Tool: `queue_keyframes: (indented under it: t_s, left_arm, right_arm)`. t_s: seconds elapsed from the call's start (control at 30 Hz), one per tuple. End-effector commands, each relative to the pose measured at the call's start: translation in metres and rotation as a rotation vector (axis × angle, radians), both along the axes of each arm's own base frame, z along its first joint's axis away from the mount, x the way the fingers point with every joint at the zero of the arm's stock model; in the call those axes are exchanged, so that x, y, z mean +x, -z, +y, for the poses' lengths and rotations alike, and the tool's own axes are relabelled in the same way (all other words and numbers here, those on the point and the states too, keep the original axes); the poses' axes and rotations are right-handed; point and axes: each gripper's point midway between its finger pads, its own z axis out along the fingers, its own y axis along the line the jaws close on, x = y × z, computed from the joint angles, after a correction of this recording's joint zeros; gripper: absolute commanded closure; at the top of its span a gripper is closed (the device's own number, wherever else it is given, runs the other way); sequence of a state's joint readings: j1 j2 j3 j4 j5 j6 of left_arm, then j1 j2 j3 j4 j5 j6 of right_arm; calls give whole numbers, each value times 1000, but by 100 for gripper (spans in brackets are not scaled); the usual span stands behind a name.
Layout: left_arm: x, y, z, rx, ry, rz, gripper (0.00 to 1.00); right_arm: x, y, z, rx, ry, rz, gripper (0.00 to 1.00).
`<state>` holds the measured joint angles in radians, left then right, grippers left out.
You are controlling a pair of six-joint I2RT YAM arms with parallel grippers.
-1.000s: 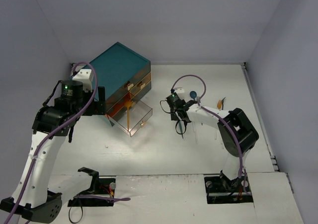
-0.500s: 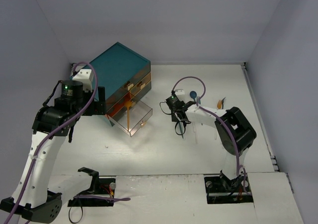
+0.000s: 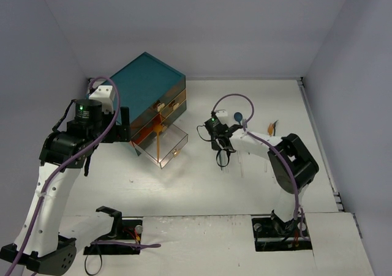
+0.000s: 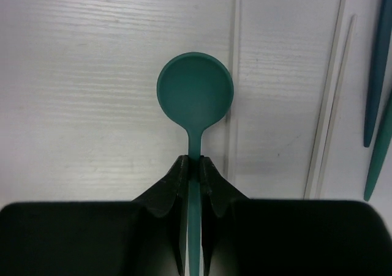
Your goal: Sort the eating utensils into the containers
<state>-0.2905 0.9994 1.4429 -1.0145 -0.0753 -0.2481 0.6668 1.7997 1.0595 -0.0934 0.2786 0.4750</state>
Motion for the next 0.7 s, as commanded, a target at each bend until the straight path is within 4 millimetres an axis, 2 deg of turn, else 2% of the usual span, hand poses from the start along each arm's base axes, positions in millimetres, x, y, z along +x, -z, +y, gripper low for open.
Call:
queue_keyframes:
  t_s: [0.0, 0.1, 0.2, 0.37, 0.4, 0.43, 0.5, 0.67]
  left_arm:
    - [4, -16, 2, -16, -21, -62, 12]
    - [4, -19, 3, -14, -25, -70, 13]
    - [5, -22, 3, -18, -25, -75, 12]
    - [5, -25, 2, -21, -21, -83, 12]
    - [5, -24, 2, -21, -21, -82, 12]
    - [5, -25, 2, -22, -19, -83, 12]
    - [5, -24, 1, -23, -17, -80, 12]
    - [3, -23, 1, -24, -14, -80, 12]
  right_arm:
    - [26, -138, 40, 210, -30, -266, 100]
    - [20, -202, 68, 306, -80, -372, 100]
    - [8, -250, 105, 407, -135, -438, 100]
    - [-3, -281, 158, 531, -149, -459, 100]
    - [-1, -275, 162, 528, -145, -449, 100]
    - [-3, -279, 174, 553, -145, -457, 100]
    - [-1, -275, 190, 582, -132, -458, 100]
    - [-9, -246, 228, 624, -131, -408, 100]
